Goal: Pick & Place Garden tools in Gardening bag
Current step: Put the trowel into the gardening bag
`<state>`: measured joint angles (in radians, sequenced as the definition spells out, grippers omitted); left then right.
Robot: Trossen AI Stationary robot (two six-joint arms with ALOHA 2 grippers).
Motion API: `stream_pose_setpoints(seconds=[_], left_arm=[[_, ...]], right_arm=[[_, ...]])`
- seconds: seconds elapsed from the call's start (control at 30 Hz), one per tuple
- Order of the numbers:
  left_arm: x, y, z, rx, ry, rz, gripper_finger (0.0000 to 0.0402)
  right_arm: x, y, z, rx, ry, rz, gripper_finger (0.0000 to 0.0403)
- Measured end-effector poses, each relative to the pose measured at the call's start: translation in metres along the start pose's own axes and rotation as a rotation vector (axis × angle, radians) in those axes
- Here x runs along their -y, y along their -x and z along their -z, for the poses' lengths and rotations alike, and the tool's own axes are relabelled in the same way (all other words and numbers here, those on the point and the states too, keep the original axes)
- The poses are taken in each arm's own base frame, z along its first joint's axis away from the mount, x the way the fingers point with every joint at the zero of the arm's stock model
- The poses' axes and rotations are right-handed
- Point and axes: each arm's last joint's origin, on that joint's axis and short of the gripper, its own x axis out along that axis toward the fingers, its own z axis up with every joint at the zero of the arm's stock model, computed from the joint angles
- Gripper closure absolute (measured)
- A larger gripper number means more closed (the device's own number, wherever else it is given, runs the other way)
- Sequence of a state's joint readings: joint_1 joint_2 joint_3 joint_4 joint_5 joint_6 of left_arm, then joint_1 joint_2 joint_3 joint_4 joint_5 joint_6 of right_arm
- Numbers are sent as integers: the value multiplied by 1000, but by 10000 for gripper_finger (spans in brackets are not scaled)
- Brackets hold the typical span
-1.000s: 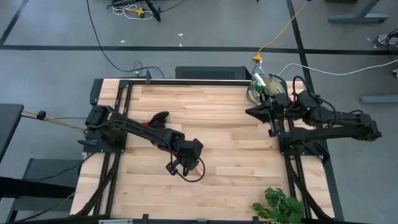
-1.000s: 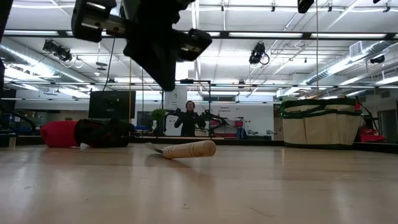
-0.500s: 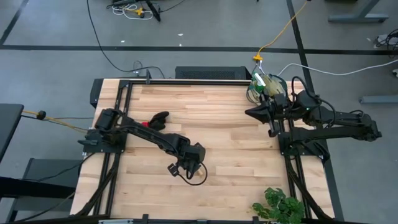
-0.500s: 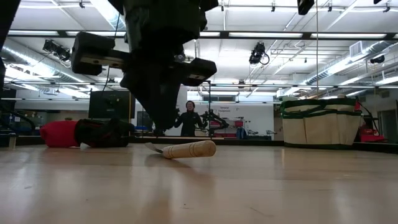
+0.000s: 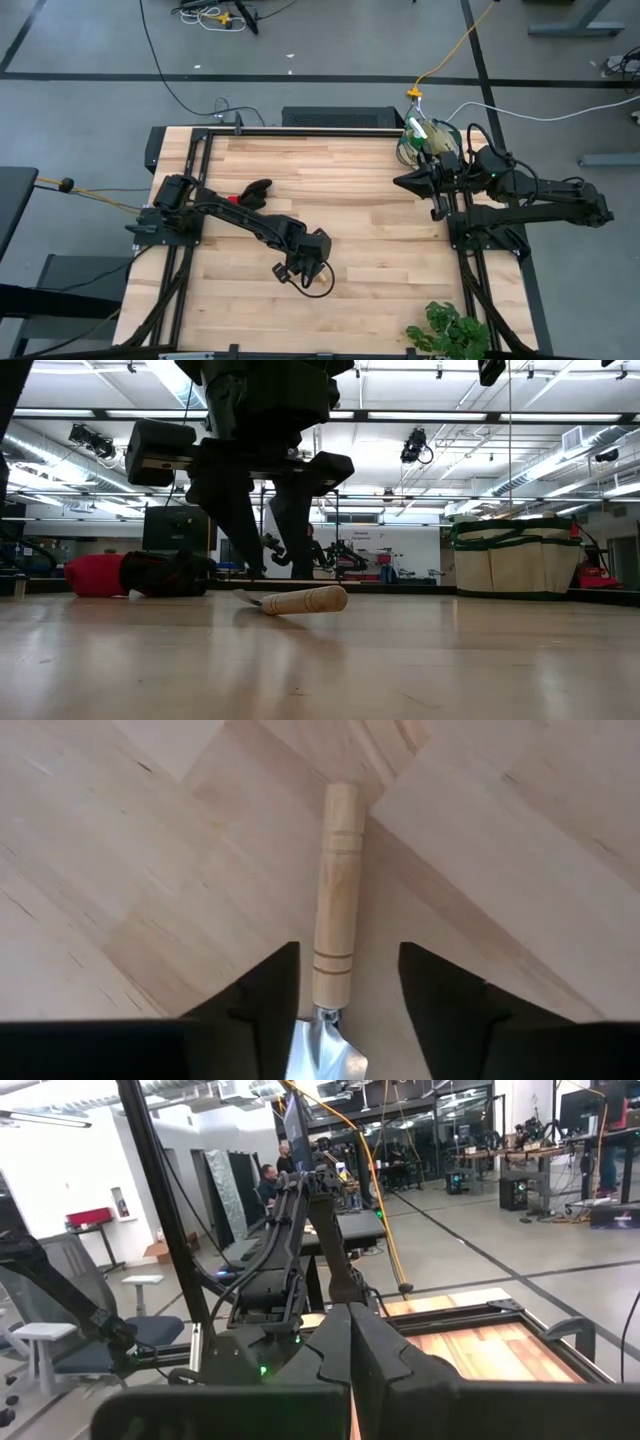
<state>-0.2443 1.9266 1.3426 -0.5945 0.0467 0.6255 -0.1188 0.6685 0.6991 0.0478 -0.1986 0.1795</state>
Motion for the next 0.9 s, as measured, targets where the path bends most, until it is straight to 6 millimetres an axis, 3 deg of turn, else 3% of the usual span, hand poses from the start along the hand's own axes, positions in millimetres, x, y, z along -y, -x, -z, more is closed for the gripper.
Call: stream_pose_setpoints(seconds=[0.3, 0.9], left_arm=[[-1, 0, 0, 2, -21, -5, 170], [-8, -23, 3, 18, 1, -10, 179]], right_arm=[[0, 0, 1, -5, -5, 1, 403], [0, 0, 3, -26, -20, 4, 403]])
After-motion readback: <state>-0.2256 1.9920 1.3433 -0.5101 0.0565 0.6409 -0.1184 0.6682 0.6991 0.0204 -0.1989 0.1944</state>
